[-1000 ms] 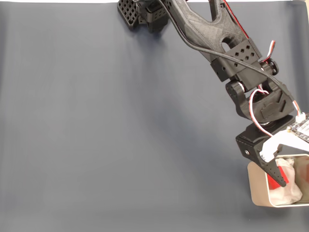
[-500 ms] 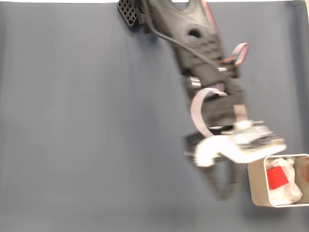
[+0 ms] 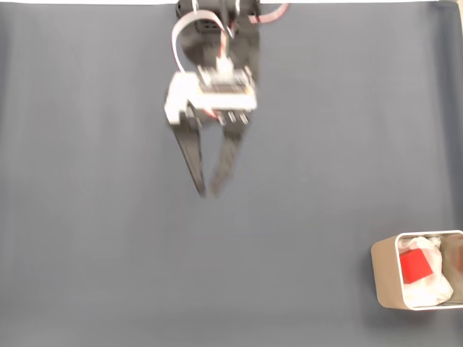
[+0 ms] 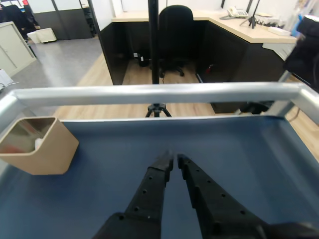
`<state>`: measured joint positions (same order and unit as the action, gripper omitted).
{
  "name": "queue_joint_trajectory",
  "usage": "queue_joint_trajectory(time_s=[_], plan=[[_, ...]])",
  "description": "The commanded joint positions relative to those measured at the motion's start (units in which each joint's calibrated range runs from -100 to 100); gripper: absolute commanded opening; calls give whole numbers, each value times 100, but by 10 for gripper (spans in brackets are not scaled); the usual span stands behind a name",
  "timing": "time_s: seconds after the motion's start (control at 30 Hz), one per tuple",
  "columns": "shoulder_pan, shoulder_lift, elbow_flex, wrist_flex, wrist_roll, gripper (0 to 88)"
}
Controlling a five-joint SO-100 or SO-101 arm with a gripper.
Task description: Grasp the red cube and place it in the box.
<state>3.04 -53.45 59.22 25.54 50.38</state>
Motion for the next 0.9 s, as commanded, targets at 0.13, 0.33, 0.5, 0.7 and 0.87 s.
queue_joint_trajectory(time_s=[0.13, 0.33, 0.5, 0.7, 0.87], plan=[[-34, -3416, 2737, 1012, -63, 0], [-84, -4568, 3950, 1987, -142, 0], [-304, -4637, 4060, 3258, -181, 0], [-290, -4637, 4060, 4397, -210, 0], [-269, -4637, 4060, 4930, -147, 0]])
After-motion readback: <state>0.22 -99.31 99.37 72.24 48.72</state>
